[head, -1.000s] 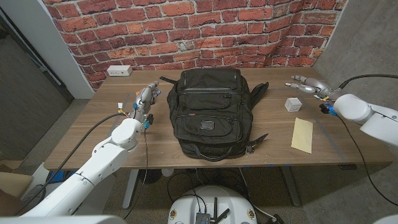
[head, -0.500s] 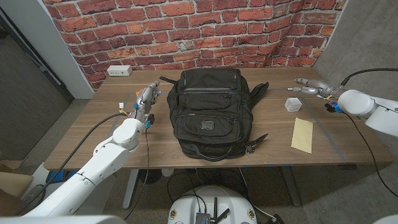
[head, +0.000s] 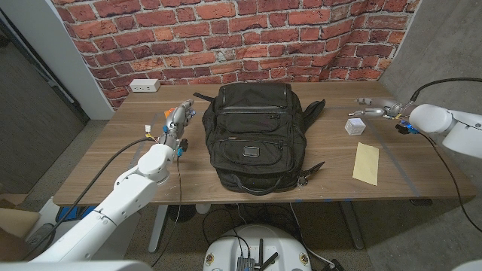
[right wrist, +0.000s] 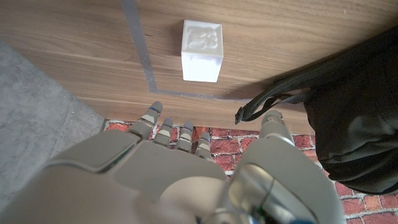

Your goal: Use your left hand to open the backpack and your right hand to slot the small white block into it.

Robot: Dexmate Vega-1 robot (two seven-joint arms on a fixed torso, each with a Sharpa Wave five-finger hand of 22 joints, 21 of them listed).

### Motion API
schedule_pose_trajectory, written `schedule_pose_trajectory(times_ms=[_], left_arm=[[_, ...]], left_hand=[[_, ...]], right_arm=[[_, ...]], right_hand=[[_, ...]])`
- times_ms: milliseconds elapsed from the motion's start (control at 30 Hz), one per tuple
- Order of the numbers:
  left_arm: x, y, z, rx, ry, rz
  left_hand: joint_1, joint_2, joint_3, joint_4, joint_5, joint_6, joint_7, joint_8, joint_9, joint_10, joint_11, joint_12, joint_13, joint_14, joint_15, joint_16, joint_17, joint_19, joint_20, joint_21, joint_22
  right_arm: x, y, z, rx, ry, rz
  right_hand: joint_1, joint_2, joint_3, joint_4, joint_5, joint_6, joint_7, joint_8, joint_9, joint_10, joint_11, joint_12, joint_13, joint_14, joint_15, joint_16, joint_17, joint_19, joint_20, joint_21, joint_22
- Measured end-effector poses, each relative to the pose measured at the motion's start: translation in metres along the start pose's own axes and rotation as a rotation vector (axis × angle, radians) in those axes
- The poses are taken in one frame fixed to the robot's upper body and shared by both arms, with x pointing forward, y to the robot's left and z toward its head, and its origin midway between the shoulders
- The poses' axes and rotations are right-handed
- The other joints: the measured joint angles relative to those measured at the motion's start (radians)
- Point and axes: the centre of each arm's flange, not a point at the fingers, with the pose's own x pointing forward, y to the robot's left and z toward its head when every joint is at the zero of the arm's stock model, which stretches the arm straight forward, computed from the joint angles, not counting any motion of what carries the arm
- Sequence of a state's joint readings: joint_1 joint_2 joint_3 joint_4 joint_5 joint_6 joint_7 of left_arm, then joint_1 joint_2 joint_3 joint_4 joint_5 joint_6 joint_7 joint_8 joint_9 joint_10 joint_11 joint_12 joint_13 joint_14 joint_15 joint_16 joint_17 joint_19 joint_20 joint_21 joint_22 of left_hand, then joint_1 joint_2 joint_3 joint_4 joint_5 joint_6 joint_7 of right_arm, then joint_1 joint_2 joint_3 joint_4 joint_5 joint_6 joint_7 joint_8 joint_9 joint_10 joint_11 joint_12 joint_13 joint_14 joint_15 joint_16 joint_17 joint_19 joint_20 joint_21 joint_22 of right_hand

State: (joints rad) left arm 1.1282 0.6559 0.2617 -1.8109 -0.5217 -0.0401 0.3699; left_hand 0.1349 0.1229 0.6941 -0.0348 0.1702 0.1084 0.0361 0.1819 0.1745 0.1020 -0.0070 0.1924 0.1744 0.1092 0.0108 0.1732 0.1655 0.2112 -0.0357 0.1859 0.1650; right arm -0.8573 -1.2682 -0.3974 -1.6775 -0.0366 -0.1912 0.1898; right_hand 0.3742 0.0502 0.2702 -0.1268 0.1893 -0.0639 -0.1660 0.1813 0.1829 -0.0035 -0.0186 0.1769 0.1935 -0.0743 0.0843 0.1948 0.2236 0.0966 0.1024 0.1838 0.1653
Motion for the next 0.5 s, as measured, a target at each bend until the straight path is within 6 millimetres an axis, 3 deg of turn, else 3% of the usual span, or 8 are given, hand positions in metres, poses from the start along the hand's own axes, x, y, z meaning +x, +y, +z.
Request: schedule_pose_trajectory(times_ms=[233, 500], left_arm=[[-0.001, 0.0, -0.002, -0.006, 0.006, 0.0], [-0.001, 0.002, -0.006, -0.009, 0.018, -0.001]], left_hand=[[-0.005, -0.005, 0.0, 0.0, 0.0, 0.0, 0.0, 0.0, 0.0, 0.0, 0.0, 0.0, 0.0, 0.0, 0.0, 0.0, 0.0, 0.0, 0.0, 0.0, 0.0], [-0.011, -0.006, 0.0, 0.0, 0.0, 0.005, -0.005, 0.0, 0.0, 0.005, -0.005, 0.0, 0.0, 0.0, 0.0, 0.0, 0.0, 0.002, -0.002, 0.0, 0.0]], right_arm=[[0.006, -0.001, 0.004, -0.058, 0.025, 0.049], [0.013, -0.002, 0.008, -0.128, 0.056, 0.103]], right_hand=[[0.029, -0.013, 0.008, -0.025, 0.015, -0.026, 0.015, 0.0, 0.001, -0.02, 0.021, 0.005, 0.004, -0.005, 0.027, 0.002, 0.002, 0.009, 0.019, 0.0, 0.0], [0.054, -0.027, 0.016, -0.041, 0.015, -0.055, 0.018, 0.0, 0.004, -0.035, 0.028, 0.005, 0.009, -0.011, 0.032, 0.002, 0.002, 0.009, 0.03, 0.0, 0.0]])
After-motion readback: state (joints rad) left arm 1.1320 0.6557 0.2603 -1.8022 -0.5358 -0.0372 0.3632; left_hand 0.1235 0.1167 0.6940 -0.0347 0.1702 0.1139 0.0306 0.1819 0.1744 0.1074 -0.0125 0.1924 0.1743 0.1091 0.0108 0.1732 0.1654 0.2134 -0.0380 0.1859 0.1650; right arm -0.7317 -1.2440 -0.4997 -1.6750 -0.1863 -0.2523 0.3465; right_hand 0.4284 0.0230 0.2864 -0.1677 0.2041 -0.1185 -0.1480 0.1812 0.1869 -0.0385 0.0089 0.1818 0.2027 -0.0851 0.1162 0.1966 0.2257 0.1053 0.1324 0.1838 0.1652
